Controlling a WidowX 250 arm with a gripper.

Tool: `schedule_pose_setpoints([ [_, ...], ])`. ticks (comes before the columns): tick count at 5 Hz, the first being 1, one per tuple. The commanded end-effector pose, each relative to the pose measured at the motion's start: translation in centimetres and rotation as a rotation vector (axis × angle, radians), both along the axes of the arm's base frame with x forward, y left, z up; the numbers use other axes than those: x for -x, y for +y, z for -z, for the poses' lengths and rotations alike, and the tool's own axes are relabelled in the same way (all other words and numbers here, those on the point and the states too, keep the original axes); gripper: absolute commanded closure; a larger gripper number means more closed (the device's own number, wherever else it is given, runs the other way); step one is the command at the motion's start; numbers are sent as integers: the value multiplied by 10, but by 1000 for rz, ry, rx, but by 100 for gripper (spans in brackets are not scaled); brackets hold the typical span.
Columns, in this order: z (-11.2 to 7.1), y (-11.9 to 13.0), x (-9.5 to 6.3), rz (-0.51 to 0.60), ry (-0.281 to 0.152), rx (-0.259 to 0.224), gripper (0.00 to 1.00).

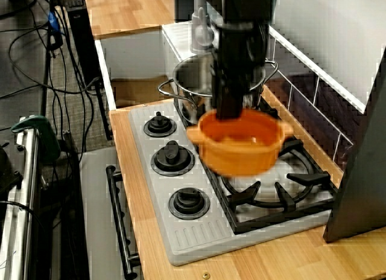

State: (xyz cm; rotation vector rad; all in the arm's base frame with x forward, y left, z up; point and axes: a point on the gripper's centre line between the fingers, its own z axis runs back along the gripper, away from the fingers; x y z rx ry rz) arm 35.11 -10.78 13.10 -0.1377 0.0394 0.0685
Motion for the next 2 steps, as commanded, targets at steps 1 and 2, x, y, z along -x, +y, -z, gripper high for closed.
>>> schedule_pose_setpoints([
  [1, -47, 25, 8, -48, -88, 133, 100],
  [2, -49, 42, 9, -82, -108, 173, 100],
])
